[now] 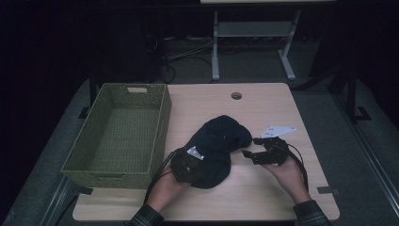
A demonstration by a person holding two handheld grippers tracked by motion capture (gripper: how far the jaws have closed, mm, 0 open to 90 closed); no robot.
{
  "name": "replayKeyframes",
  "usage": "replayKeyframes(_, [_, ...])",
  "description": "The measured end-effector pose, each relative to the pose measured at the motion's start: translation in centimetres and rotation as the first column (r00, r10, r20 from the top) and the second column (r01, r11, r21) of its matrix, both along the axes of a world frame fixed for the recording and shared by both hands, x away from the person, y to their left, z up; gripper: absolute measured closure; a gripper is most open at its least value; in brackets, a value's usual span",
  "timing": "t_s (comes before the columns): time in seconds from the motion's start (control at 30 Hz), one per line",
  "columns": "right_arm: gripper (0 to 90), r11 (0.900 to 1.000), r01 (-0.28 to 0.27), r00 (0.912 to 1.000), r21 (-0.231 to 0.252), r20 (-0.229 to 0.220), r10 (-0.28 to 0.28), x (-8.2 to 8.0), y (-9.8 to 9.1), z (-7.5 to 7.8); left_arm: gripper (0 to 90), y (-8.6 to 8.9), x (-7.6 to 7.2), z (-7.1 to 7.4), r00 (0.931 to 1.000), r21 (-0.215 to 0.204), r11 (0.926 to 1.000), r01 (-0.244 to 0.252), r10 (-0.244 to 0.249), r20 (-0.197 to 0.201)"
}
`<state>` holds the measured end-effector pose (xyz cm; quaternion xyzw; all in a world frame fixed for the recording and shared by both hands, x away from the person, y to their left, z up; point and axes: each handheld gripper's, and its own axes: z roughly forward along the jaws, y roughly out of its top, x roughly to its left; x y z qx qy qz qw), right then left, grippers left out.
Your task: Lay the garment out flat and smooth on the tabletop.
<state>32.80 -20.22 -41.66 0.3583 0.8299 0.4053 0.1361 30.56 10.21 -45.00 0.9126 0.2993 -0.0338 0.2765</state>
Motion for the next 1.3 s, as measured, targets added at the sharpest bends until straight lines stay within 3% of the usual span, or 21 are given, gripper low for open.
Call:
replayKeyframes(0.33, [44.4,0.9991,-0.018,0.9997,0.039,0.018,0.017,2.0,1.3,1.6,89.8,0.0,0.1,0.0,0.9999,0.011,0.9999,0.011,-0.011,0.006])
replayKeyframes(0.5, [58.1,0.9989,-0.031,0.9995,0.036,0.012,0.030,3.3,1.9,1.5,89.9,0.1,0.1,0.0,0.9999,0.006,0.9999,0.011,-0.011,0.000])
replayKeyframes(0.57, [70.1,0.9987,-0.041,0.9992,0.029,0.003,0.041,4.1,2.0,1.1,89.9,0.0,0.1,0.0,0.9999,0.008,0.9999,0.012,-0.012,0.001])
replayKeyframes(0.73, [82.0,0.9988,-0.047,0.9989,0.011,0.001,0.047,4.9,2.2,0.9,89.9,0.0,0.1,0.1,1.0000,0.010,0.9999,0.008,-0.008,-0.002])
replayKeyframes(0.93, [84.8,0.9990,-0.036,0.9991,-0.025,0.022,0.036,6.6,2.6,1.6,89.9,0.0,0.1,0.0,1.0000,0.004,1.0000,0.001,-0.001,-0.003])
replayKeyframes(1.3, [85.2,0.9993,0.020,0.9988,-0.031,0.045,-0.019,10.6,2.7,3.2,89.9,0.1,0.3,0.0,0.9998,-0.007,1.0000,-0.003,0.002,-0.021])
